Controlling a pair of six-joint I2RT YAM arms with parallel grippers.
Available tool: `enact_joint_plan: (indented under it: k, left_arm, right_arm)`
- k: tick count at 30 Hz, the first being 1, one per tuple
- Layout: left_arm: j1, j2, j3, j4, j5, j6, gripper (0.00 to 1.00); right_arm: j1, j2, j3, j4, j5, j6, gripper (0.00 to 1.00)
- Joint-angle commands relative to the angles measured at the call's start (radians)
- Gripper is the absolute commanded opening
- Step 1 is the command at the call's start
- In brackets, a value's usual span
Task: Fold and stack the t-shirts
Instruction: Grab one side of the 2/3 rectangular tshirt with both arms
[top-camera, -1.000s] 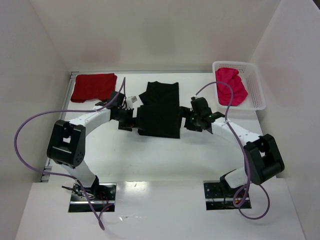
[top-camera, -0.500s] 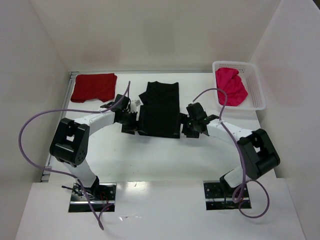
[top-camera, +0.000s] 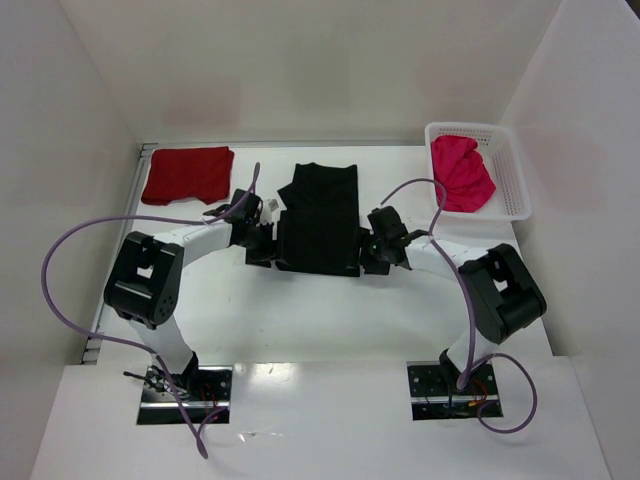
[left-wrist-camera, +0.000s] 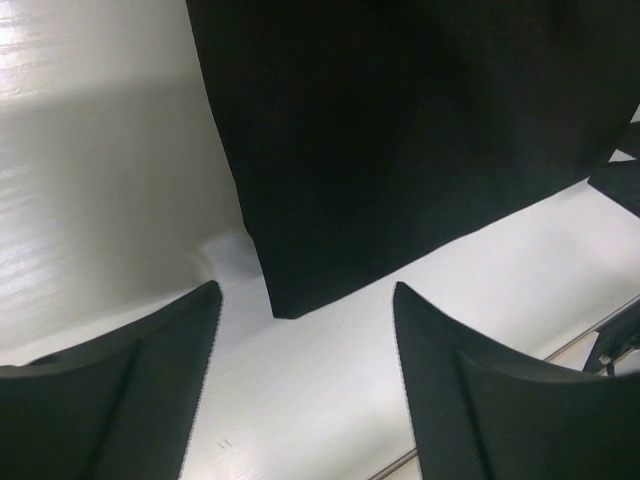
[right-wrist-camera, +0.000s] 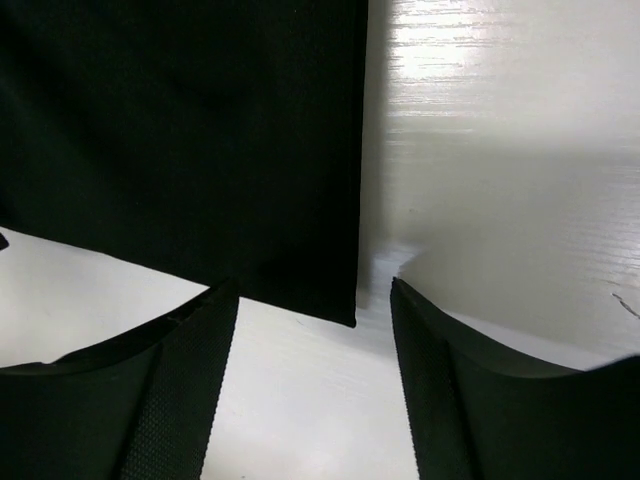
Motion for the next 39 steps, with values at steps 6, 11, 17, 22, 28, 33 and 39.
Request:
enact_joint_plan:
  k: [6,11,17,22,28,33,39]
  left_arm:
    - [0.002,0.037,0.001,0.036,0.011,-0.014,0.70]
    - [0.002,0.037,0.001,0.045,0.011,-0.014,0.66]
    - [0.002,0.037,0.001,0.079,0.030,-0.023,0.48]
    - [0.002,0.046,0.001,0.089,0.030,-0.032,0.30]
    - [-0.007,0.028,-0.009,0.069,0.030,-0.021,0.05]
    - [-0.030,-0.009,-0.009,0.043,0.030,-0.021,0.00]
    - [-0.099,-0.117,0.001,-0.049,0.021,-0.021,0.00]
  right_arm:
    - [0.010,0.037,0.020,0.032,-0.003,0.011,0.52]
    - [0.010,0.037,0.011,0.032,-0.013,0.011,0.39]
    - [0.010,0.037,0.011,0.042,-0.013,0.020,0.28]
    - [0.010,0.037,0.020,0.042,0.006,0.020,0.13]
    - [0.019,0.028,0.031,0.009,-0.005,0.020,0.00]
    - [0.030,-0.084,0.018,-0.039,-0.005,0.030,0.00]
    - [0.067,-0.216,-0.003,-0.112,-0.025,0.059,0.00]
